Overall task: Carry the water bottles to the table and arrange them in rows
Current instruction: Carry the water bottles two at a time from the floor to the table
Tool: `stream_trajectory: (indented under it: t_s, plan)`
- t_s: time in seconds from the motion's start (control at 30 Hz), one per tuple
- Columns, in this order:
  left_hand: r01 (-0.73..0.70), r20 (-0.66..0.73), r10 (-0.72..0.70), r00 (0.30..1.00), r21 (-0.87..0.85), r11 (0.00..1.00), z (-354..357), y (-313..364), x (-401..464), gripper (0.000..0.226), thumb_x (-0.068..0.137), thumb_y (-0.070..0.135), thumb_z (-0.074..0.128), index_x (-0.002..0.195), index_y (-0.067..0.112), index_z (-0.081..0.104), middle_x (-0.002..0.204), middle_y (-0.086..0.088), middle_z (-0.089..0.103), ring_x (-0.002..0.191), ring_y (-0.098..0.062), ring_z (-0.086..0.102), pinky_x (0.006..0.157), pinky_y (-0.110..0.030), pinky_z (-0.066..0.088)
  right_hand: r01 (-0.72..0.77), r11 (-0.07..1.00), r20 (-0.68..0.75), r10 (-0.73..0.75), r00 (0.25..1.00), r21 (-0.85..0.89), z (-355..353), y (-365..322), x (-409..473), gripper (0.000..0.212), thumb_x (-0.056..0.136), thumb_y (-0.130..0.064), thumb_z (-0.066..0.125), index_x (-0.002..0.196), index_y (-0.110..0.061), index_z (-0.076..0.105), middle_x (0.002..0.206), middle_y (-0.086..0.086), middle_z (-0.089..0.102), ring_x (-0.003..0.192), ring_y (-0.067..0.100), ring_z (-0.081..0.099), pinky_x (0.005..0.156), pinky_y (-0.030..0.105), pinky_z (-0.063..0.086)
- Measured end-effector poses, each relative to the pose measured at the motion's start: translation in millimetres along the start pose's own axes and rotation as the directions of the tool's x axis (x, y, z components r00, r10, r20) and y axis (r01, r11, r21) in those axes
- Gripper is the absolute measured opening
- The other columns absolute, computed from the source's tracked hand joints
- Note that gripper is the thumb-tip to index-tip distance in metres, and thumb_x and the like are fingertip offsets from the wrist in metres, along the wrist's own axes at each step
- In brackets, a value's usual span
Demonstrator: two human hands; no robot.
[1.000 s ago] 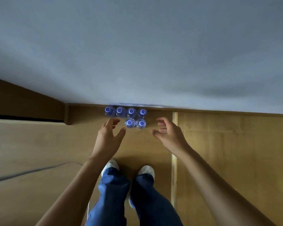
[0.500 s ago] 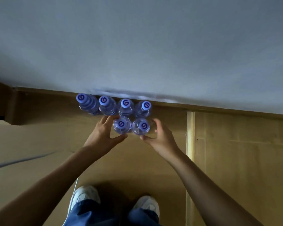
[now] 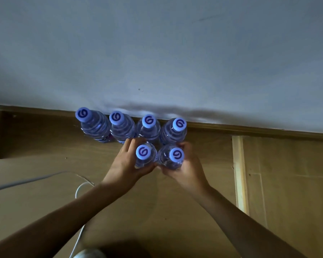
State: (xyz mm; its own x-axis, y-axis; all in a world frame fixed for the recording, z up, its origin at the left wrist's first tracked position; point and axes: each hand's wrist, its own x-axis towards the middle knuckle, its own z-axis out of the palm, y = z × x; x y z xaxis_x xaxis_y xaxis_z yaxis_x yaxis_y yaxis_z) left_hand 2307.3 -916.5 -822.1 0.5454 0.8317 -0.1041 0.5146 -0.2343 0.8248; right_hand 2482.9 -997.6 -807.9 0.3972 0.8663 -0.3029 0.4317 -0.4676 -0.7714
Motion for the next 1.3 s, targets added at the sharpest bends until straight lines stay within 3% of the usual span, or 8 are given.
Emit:
stream_trajectory:
  t_s: [0.17, 0.33, 0.5, 0.63, 0.77, 1.0, 1.13, 1.3]
  plan:
    - [0.011, 0.018, -0.011, 1.000, -0.029, 1.000, -2.3, 4.1, 0.8, 0.065, 0.068, 0.026, 0.088, 0.115, 0.040, 0.046, 0.106, 0.015, 0.051, 0.094, -0.001, 0.053, 0.075, -0.018, 0.041, -0.006, 0.999, -0.056, 0.008, 0.998, 0.034, -1.9, -2.9, -8.5, 0.072, 0.061, -0.021, 0.095, 0.115, -0.021, 0.046, 0.109, -0.001, 0.069, 0.098, 0.017, 0.069, 0.082, 0.044, 0.056]
    - [0.065, 0.062, -0.062, 0.996, -0.039, 0.997, -13.6, 12.0, -2.9, 0.061, 0.064, 0.029, 0.090, 0.107, 0.046, 0.049, 0.106, 0.026, 0.057, 0.091, 0.006, 0.056, 0.072, -0.015, 0.044, -0.019, 0.999, -0.017, 0.019, 1.000, 0.040, -15.8, -13.4, -16.9, 0.071, 0.061, -0.026, 0.095, 0.112, -0.029, 0.046, 0.104, -0.013, 0.070, 0.092, 0.002, 0.068, 0.079, 0.038, 0.057]
    - [0.139, 0.054, -0.133, 0.990, -0.110, 0.984, -52.6, 64.9, -15.7, 0.060, 0.063, 0.034, 0.090, 0.103, 0.043, 0.045, 0.096, 0.029, 0.063, 0.084, 0.007, 0.059, 0.069, -0.012, 0.046, -0.025, 0.997, 0.012, 0.024, 1.000, 0.072, -56.8, -67.6, -39.2, 0.064, 0.060, -0.023, 0.094, 0.108, -0.027, 0.052, 0.101, -0.012, 0.071, 0.093, 0.006, 0.067, 0.084, 0.040, 0.055]
    - [0.165, 0.002, -0.167, 0.986, -0.152, 0.974, -112.7, 145.5, -29.8, 0.060, 0.060, 0.033, 0.091, 0.103, 0.028, 0.050, 0.094, 0.017, 0.069, 0.084, -0.003, 0.064, 0.073, -0.034, 0.054, -0.006, 0.988, 0.021, 0.003, 1.000, 0.156, -105.1, -147.6, -67.6, 0.063, 0.063, -0.015, 0.094, 0.114, -0.014, 0.058, 0.106, -0.005, 0.072, 0.097, 0.008, 0.068, 0.085, 0.031, 0.055]
    - [0.141, -0.083, -0.159, 0.984, -0.194, 0.971, -190.9, 238.8, -49.0, 0.061, 0.058, 0.038, 0.091, 0.103, 0.029, 0.053, 0.092, 0.021, 0.069, 0.083, 0.003, 0.065, 0.071, -0.027, 0.056, 0.048, 0.972, 0.043, -0.060, 0.997, 0.228, -156.0, -242.3, -100.4, 0.058, 0.067, -0.006, 0.090, 0.115, -0.012, 0.059, 0.100, -0.014, 0.069, 0.092, -0.003, 0.065, 0.080, 0.013, 0.049]
    - [0.106, -0.242, -0.160, 0.957, -0.221, 0.969, -343.9, 385.9, -91.0, 0.071, 0.057, 0.063, 0.083, 0.107, 0.020, 0.056, 0.085, 0.023, 0.063, 0.076, 0.000, 0.061, 0.066, -0.028, 0.053, 0.196, 0.959, 0.104, -0.221, 0.970, 0.206, -232.8, -427.6, -153.3, 0.058, 0.068, -0.014, 0.091, 0.118, -0.018, 0.059, 0.099, -0.021, 0.068, 0.092, -0.003, 0.066, 0.078, 0.014, 0.051]
    - [0.098, -0.336, -0.173, 0.926, -0.228, 0.969, -425.3, 452.9, -128.1, 0.061, 0.056, 0.057, 0.080, 0.104, 0.028, 0.057, 0.085, 0.022, 0.065, 0.074, 0.000, 0.061, 0.065, -0.021, 0.052, 0.284, 0.938, 0.157, -0.317, 0.935, 0.199, -263.9, -525.4, -186.7, 0.058, 0.069, -0.016, 0.090, 0.120, -0.017, 0.061, 0.100, -0.020, 0.068, 0.090, -0.007, 0.064, 0.078, 0.010, 0.049]
    - [0.130, -0.465, -0.222, 0.857, -0.221, 0.966, -511.2, 518.3, -191.7, 0.049, 0.057, 0.047, 0.085, 0.098, 0.033, 0.061, 0.083, 0.019, 0.067, 0.073, 0.000, 0.060, 0.067, -0.021, 0.051, 0.383, 0.898, 0.285, -0.433, 0.855, 0.217, -283.8, -635.3, -237.1, 0.060, 0.072, -0.021, 0.089, 0.125, -0.015, 0.061, 0.106, -0.006, 0.070, 0.095, 0.004, 0.065, 0.085, 0.025, 0.055]
